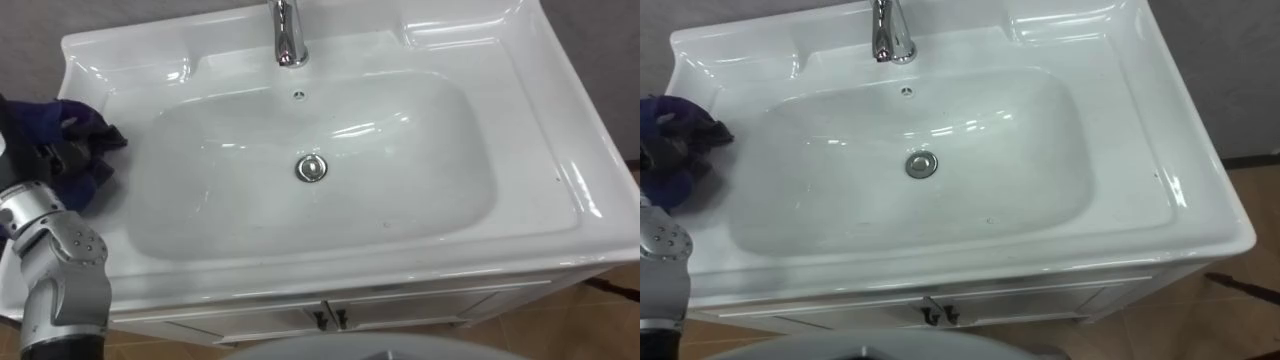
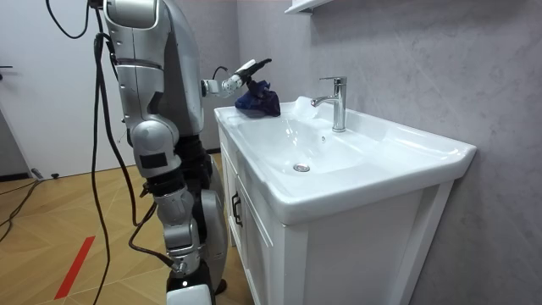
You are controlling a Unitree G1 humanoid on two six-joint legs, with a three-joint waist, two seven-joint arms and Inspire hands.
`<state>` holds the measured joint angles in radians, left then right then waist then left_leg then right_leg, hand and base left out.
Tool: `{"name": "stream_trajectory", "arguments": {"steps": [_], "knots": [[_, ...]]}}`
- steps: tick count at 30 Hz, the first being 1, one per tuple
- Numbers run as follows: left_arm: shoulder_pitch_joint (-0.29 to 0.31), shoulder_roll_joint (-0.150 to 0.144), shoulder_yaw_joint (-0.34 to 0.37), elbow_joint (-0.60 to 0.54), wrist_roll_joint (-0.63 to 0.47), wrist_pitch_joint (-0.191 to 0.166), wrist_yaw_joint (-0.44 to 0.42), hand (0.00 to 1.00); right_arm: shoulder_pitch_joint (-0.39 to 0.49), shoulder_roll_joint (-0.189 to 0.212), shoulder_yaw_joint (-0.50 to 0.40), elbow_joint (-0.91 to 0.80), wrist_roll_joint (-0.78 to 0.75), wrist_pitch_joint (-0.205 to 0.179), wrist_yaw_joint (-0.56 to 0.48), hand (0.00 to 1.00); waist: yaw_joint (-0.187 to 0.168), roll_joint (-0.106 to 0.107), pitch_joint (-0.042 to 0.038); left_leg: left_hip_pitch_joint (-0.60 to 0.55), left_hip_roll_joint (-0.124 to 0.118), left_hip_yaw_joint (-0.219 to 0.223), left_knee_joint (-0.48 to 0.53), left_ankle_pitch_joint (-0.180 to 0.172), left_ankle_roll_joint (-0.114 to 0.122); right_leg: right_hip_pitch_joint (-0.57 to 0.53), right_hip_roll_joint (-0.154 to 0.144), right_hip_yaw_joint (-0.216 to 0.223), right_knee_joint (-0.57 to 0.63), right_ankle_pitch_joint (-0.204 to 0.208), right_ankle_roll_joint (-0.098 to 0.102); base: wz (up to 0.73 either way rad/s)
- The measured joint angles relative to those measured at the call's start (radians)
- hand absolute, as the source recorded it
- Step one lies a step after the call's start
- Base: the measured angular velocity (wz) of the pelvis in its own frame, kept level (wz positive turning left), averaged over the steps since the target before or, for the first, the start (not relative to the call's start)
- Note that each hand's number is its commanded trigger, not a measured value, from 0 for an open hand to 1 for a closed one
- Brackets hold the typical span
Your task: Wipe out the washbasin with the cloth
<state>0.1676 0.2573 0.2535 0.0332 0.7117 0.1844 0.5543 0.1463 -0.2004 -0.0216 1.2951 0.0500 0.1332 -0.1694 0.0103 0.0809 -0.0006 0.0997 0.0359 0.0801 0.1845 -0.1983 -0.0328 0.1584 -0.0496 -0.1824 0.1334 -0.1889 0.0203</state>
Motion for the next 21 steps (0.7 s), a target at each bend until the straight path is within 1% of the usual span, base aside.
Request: {"name": "stream_trajectory", "arguments": {"steps": [1, 5, 6, 7, 8, 10, 11, 12, 13, 14, 15, 16, 19, 20, 21], "knots": [[0.000, 0.000, 0.000, 0.000, -0.032, 0.000, 0.000, 0.00, -0.001, 0.000, 0.000, -0.004, 0.002, 0.000, -0.002, 0.00, -0.002, 0.002, 0.0017, 0.000, 0.000, 0.000, 0.001, 0.000, 0.000, 0.000, 0.000, 0.000, 0.000, 0.000, 0.000, 0.00], [0.000, -0.004, -0.001, -0.002, -0.112, -0.003, -0.003, 0.00, -0.002, 0.003, 0.000, -0.013, 0.000, -0.001, -0.001, 0.00, -0.015, 0.004, 0.0028, -0.001, -0.001, -0.003, 0.001, 0.000, 0.000, 0.003, -0.001, -0.006, 0.000, -0.003, 0.000, 0.04], [0.000, -0.010, -0.001, -0.002, -0.161, -0.003, -0.003, 0.00, -0.005, 0.004, -0.001, -0.013, 0.001, -0.001, -0.002, 0.00, -0.017, 0.004, 0.0030, 0.000, -0.001, -0.003, 0.000, 0.000, 0.000, 0.003, -0.001, -0.007, 0.000, -0.003, 0.000, 0.04], [0.000, -0.016, -0.001, -0.002, -0.236, -0.004, -0.006, 0.00, -0.010, 0.004, -0.001, -0.016, 0.005, -0.001, -0.002, 0.00, -0.015, 0.003, 0.0031, 0.000, -0.001, -0.003, -0.001, 0.000, 0.000, 0.004, -0.001, -0.007, 0.000, -0.004, 0.000, 0.00], [0.000, -0.018, -0.001, -0.002, -0.276, -0.004, -0.010, 0.00, -0.010, 0.004, 0.000, -0.019, 0.009, -0.001, -0.002, 0.00, -0.016, 0.003, 0.0030, 0.000, -0.001, -0.003, -0.002, 0.000, 0.000, 0.004, -0.001, -0.006, 0.000, -0.004, 0.000, 0.00], [0.002, -0.031, -0.007, 0.005, -0.458, -0.006, -0.023, 0.00, -0.017, 0.003, 0.000, -0.028, 0.059, -0.001, -0.005, 0.00, -0.025, -0.004, 0.0052, 0.002, -0.002, -0.004, -0.003, 0.000, 0.000, 0.006, -0.002, -0.010, 0.001, -0.005, 0.001, 0.00], [0.003, -0.037, -0.008, 0.014, -0.493, -0.010, -0.028, 0.00, -0.019, 0.003, 0.000, -0.030, 0.068, 0.000, -0.005, 0.00, -0.025, -0.005, 0.0056, 0.004, -0.002, -0.003, -0.004, 0.000, 0.000, 0.006, -0.002, -0.010, 0.001, -0.005, 0.001, 0.00], [0.006, -0.049, -0.009, 0.033, -0.575, -0.011, -0.047, 0.00, -0.014, 0.007, -0.001, -0.036, 0.079, -0.001, -0.006, 0.00, -0.031, -0.011, 0.0096, 0.010, -0.002, -0.003, -0.005, 0.000, 0.000, 0.013, -0.002, -0.010, 0.000, -0.006, 0.001, 0.00], [0.010, -0.062, -0.009, 0.046, -0.670, -0.012, -0.074, 0.00, -0.015, 0.015, -0.005, -0.054, 0.080, -0.001, -0.006, 0.00, -0.028, -0.019, 0.0124, 0.011, -0.003, -0.004, -0.006, 0.000, 0.000, 0.018, -0.003, -0.010, 0.000, -0.010, 0.001, 0.00], [0.016, -0.069, -0.008, 0.049, -0.716, -0.012, -0.087, 0.00, -0.016, 0.020, -0.011, -0.058, 0.080, -0.002, -0.005, 0.00, -0.028, -0.021, 0.0107, 0.011, -0.003, -0.004, -0.007, 0.000, 0.000, 0.018, -0.003, -0.010, -0.001, -0.011, 0.002, 0.00], [0.027, -0.082, -0.011, 0.052, -0.795, -0.035, -0.112, 0.00, -0.021, 0.030, -0.035, -0.059, 0.080, -0.003, -0.004, 0.00, -0.030, -0.026, 0.0090, 0.016, -0.003, -0.004, -0.007, 0.000, 0.000, 0.018, -0.002, -0.008, 0.000, -0.011, 0.001, 0.00], [0.027, -0.086, -0.018, 0.052, -0.871, -0.060, -0.133, 0.00, -0.024, 0.036, -0.045, -0.058, 0.087, -0.004, -0.003, 0.00, -0.030, -0.028, 0.0069, 0.016, -0.003, -0.004, -0.007, 0.000, 0.000, 0.017, -0.002, -0.008, 0.000, -0.011, 0.001, 0.00], [0.025, -0.082, -0.005, 0.068, -0.990, -0.095, -0.178, 0.00, -0.027, 0.035, -0.046, -0.069, 0.114, -0.012, -0.002, 0.00, -0.028, -0.026, 0.0048, 0.016, -0.004, -0.004, -0.006, 0.000, 0.000, 0.018, -0.003, -0.008, 0.003, -0.011, 0.001, 0.00], [0.025, -0.081, 0.001, 0.075, -1.002, -0.099, -0.189, 0.00, -0.027, 0.035, -0.049, -0.072, 0.116, -0.013, -0.002, 0.00, -0.028, -0.026, 0.0043, 0.016, -0.003, -0.004, -0.005, 0.000, 0.000, 0.018, -0.003, -0.009, 0.004, -0.011, 0.001, 0.00], [0.025, -0.080, 0.008, 0.088, -1.021, -0.102, -0.209, 0.00, -0.026, 0.033, -0.052, -0.079, 0.121, -0.013, -0.002, 0.00, -0.028, -0.019, 0.0010, 0.016, -0.003, -0.004, -0.005, 0.000, 0.000, 0.018, -0.003, -0.009, 0.005, -0.011, 0.001, 0.00]]}}
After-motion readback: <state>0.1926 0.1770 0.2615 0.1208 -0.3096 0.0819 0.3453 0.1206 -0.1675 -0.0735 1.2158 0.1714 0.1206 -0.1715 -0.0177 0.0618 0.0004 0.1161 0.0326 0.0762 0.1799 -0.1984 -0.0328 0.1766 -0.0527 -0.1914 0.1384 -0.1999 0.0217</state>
